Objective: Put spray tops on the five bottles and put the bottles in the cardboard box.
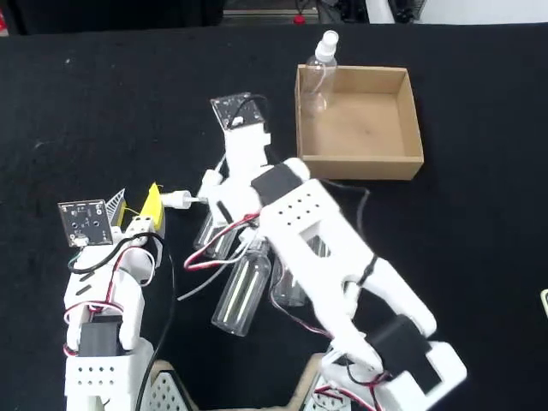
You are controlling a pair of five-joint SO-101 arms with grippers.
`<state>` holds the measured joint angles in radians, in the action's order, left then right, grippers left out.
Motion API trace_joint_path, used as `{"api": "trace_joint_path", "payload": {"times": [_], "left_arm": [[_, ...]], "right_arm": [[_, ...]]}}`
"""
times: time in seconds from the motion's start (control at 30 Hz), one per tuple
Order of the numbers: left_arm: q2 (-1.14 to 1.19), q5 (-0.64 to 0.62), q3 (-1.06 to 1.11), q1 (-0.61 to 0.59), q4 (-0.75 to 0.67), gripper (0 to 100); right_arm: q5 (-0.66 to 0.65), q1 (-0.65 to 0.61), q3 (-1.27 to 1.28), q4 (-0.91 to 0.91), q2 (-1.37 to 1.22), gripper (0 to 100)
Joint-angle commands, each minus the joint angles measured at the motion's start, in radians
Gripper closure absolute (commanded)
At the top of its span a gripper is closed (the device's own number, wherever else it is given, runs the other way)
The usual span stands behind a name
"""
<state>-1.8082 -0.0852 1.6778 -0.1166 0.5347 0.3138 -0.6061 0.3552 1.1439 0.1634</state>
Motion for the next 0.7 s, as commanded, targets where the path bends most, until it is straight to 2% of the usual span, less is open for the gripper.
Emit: {"api": "trace_joint_path", "payload": {"times": [0.0,0.13,0.4,0.53,0.67], "left_arm": [[-0.008,0.008,0.022,-0.012,-0.034,83],[-0.008,0.008,0.022,-0.012,-0.034,83],[-0.008,0.008,0.022,-0.012,-0.034,83],[-0.008,0.008,0.022,-0.012,-0.034,83],[-0.008,0.008,0.022,-0.012,-0.034,83]], "right_arm": [[0.089,-0.026,-0.013,-0.075,-0.087,62.4],[0.095,-0.02,-0.015,-0.146,-0.189,67.1],[0.101,-0.026,-0.107,-0.123,-0.232,66.2],[0.17,-0.052,-0.11,-0.129,-0.271,65.9],[0.176,-0.087,-0.119,-0.141,-0.334,65.9]]}}
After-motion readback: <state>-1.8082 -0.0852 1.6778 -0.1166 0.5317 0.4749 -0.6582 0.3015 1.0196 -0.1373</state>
